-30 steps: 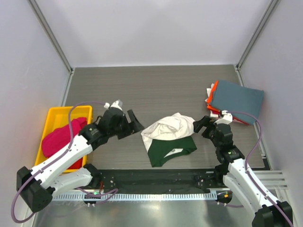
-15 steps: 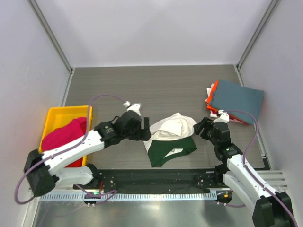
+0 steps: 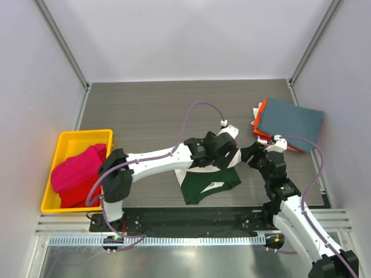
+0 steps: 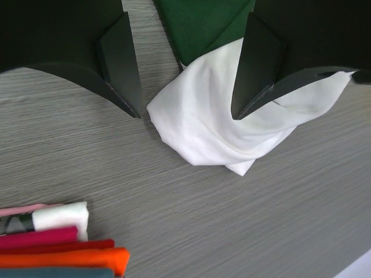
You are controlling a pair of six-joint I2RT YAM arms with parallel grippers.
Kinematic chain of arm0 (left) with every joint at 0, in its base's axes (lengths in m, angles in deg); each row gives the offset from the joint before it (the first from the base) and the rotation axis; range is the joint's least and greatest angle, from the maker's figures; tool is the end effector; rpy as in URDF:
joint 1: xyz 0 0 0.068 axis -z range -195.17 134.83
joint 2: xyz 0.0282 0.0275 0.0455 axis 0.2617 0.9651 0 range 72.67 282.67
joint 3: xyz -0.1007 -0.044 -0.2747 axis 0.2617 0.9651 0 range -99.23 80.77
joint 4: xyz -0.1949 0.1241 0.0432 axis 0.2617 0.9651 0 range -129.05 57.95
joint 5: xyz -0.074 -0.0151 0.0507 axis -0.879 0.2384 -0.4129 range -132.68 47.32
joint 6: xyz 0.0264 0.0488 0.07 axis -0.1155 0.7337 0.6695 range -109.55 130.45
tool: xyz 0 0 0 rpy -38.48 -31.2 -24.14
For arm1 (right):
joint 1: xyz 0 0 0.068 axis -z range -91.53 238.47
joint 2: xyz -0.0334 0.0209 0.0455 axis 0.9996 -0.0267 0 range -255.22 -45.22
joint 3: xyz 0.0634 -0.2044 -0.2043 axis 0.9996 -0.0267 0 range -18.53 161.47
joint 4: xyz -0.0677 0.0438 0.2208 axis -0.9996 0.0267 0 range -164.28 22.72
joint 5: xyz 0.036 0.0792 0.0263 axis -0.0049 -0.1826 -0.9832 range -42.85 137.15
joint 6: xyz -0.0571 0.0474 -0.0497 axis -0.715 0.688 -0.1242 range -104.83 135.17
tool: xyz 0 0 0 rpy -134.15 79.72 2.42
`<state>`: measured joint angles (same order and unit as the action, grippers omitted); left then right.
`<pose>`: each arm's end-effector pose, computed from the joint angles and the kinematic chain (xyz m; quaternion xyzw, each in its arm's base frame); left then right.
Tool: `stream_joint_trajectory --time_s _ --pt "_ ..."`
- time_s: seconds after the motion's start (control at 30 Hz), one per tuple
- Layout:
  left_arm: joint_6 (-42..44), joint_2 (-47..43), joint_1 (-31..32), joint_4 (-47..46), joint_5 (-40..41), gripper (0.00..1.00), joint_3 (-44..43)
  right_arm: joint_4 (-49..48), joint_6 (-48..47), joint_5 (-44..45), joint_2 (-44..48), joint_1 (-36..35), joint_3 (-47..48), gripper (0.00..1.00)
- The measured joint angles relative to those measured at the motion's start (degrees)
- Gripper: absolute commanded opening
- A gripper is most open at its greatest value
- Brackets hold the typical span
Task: Fold and stack the t-shirts
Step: Flatten the tshirt out
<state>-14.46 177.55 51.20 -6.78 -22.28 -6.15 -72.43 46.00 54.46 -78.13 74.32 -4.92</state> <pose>0.1912 -0.3678 0.2676 0.2713 0.8869 -0.1229 0.3531 0.1433 0.0257 0.1997 0.1550 0.8092 0.1673 0.5414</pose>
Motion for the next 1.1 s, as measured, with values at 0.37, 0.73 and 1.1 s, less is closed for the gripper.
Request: stream_joint_trajectory --time_s 0.37,0.73,1.1 --pt "0.5 17.1 -0.4 8.4 5.4 0.08 -12.7 3.9 1.6 5.5 7.3 0.0 -0.1 0.67" --pt "-10.8 -6.6 -25.7 0.0 -14.3 0.17 7.0 1.5 0.9 0.7 0.6 0.0 -0.3 0.59" --pt "-18.2 -20.7 -52.9 -1.3 -22.0 0.75 24.1 1.3 0.6 -11.5 -14.7 0.0 4.1 0.54"
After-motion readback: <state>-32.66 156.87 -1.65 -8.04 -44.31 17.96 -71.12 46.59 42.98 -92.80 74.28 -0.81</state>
